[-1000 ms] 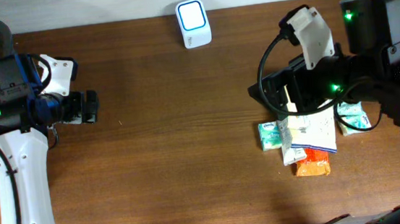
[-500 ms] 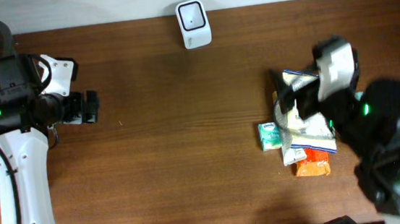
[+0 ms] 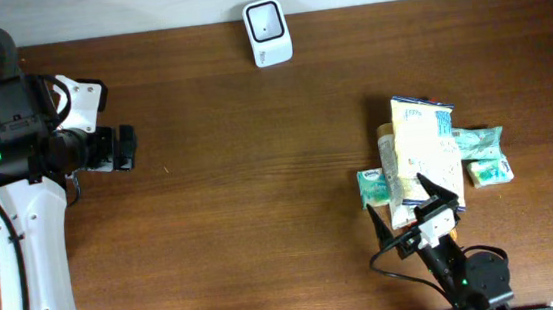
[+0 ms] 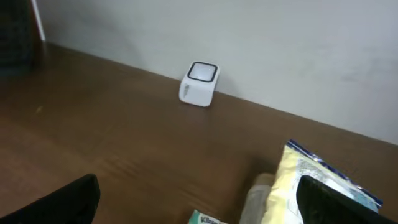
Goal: Scan the item barcode
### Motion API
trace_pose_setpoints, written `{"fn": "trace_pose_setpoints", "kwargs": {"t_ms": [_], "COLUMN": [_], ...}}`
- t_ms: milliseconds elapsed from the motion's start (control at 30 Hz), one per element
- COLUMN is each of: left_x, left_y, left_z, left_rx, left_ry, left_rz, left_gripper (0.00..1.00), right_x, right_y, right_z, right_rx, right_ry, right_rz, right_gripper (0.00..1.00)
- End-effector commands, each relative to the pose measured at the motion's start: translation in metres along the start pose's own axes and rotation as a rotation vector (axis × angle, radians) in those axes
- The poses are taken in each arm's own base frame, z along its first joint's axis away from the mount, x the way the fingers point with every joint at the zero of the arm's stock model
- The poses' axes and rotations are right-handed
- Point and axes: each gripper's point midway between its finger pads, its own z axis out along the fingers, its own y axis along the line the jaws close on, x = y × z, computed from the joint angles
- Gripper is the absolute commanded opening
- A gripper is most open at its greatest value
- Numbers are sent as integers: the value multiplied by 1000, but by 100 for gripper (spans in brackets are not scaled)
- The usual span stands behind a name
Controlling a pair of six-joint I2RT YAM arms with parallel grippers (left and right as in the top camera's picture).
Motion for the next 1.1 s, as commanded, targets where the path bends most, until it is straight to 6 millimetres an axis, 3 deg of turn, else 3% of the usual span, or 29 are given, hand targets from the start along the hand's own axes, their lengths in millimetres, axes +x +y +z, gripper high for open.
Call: {"fn": "trace_pose_setpoints", "kwargs": {"t_ms": [0, 433, 567, 633, 667, 733, 800, 867, 933, 1067], "left_x": [-3, -4, -10, 13, 14, 25, 36, 66, 95, 126], "left_y": [-1, -2, -36, -46, -48, -64, -76, -84, -88, -88], "left_z": [-4, -10, -62, -79, -80, -69, -74, -71, -56, -10], "left_rx": [5, 0, -3, -20, -28, -16, -61, -123, -152, -162], "left_ry": [-15, -31, -167, -210, -266, -478, -734, -924, -978, -940], "left_rz": [12, 16, 100, 114, 121, 165, 225, 261, 265, 247], "left_gripper": [99, 99, 99, 99, 99, 99, 99, 99, 99, 99], "right_x": [1, 1, 1, 1, 1, 1, 1, 1, 1, 1], "right_y": [4, 4, 4, 4, 4, 4, 4, 4, 4, 4], "right_z": [0, 0, 0, 0, 0, 0, 0, 0, 0, 0], "right_rx": [-24, -24, -24, -24, -24, -24, -24, -24, -24, -24], "right_ry": [-7, -7, -7, -7, -7, -7, -7, -7, -7, -7], "right_rz": [3, 3, 3, 3, 3, 3, 3, 3, 3, 3], "right_gripper": [99, 99, 99, 99, 99, 99, 99, 99, 99, 99]}}
